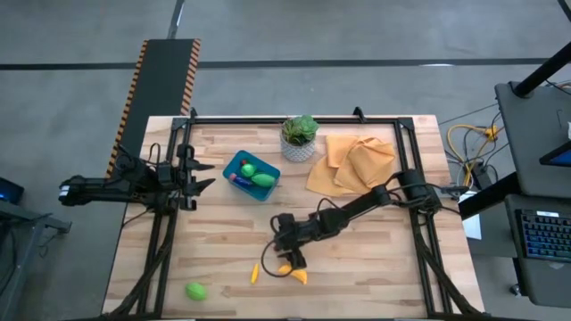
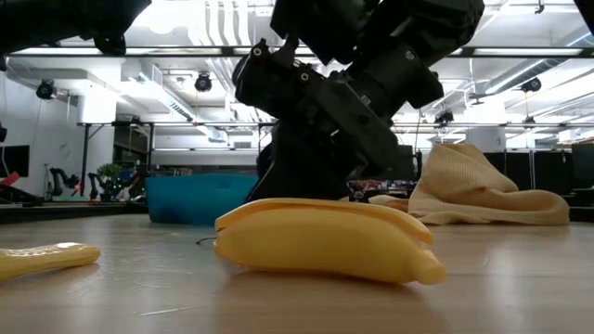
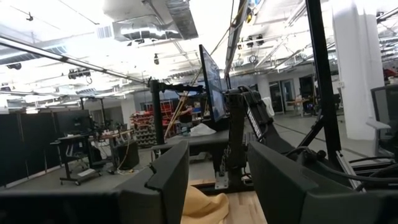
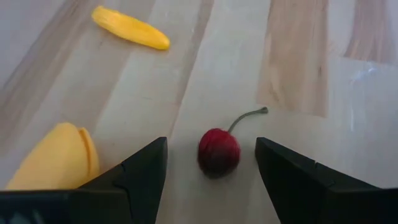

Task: Pick and placing Produce into tupperware
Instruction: Put the red cherry into the blue bin

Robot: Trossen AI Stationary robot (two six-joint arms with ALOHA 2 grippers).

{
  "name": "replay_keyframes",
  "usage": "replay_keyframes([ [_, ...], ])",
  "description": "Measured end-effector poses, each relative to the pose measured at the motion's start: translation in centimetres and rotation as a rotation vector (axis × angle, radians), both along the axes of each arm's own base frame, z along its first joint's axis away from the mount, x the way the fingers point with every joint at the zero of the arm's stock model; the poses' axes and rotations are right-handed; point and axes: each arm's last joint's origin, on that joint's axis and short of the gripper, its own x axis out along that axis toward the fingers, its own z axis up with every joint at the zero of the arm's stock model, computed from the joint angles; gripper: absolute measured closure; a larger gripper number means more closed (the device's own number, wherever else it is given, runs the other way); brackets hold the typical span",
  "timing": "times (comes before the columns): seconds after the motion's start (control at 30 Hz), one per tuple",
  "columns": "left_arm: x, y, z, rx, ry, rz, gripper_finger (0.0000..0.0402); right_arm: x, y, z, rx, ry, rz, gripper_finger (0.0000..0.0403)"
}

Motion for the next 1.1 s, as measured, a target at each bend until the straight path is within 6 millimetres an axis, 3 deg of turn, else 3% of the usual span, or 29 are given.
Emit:
replay_keyframes([
  [0.27,-0.01,0.00,0.01,0.000,-0.001,0.000,0.0250,0.01,-0.21,-0.06,-0.002,0.003,-0.005,0.0184],
  [1.1,0.00,0.00,-0.01,0.000,0.001,0.000,0.0250,-0.05,-0.28,-0.12,-0.012,0.005,0.008,0.0311],
])
